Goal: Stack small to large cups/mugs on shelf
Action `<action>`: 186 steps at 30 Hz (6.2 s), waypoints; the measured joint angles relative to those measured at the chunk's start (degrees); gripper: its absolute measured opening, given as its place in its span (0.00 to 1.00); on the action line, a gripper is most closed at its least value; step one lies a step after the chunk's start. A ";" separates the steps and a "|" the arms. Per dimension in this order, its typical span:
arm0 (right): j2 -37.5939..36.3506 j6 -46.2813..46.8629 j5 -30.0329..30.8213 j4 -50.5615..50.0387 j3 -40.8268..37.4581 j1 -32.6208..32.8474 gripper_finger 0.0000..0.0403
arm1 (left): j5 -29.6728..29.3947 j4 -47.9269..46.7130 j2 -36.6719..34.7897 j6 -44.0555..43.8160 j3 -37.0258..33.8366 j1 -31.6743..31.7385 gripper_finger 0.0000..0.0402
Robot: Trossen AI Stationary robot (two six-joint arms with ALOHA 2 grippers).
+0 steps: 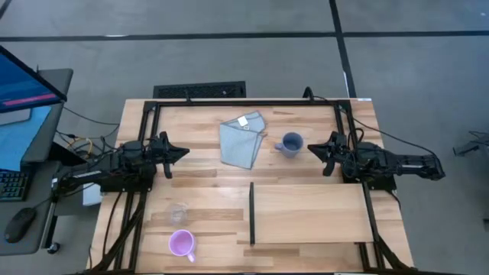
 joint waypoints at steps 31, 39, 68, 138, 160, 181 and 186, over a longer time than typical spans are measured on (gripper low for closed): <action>0.00 -0.01 0.00 -0.02 -0.02 -0.01 0.11 | 0.00 0.00 0.01 0.00 -0.01 -0.02 0.00; 0.00 -0.01 0.00 -0.02 0.00 -0.02 0.11 | 0.00 0.00 0.00 0.00 0.00 -0.02 0.00; 0.00 0.00 0.00 -0.02 0.00 -0.01 0.11 | 0.00 0.00 -0.01 0.00 -0.01 -0.02 0.00; 40.39 -22.06 3.02 -22.20 47.65 -4.96 0.38 | 0.00 0.02 0.00 -4.66 0.01 -0.02 0.00; 40.41 -22.06 3.02 -22.20 47.63 -5.11 0.53 | 0.00 0.02 0.01 -4.72 0.01 -0.02 0.00; 40.41 -21.65 3.04 -22.02 47.60 -5.31 0.62 | 0.00 0.01 -0.01 -4.73 0.01 0.00 0.00; 41.54 -20.87 2.99 -19.82 47.60 -5.33 0.62 | 0.00 0.00 0.01 -4.72 0.01 -0.02 0.00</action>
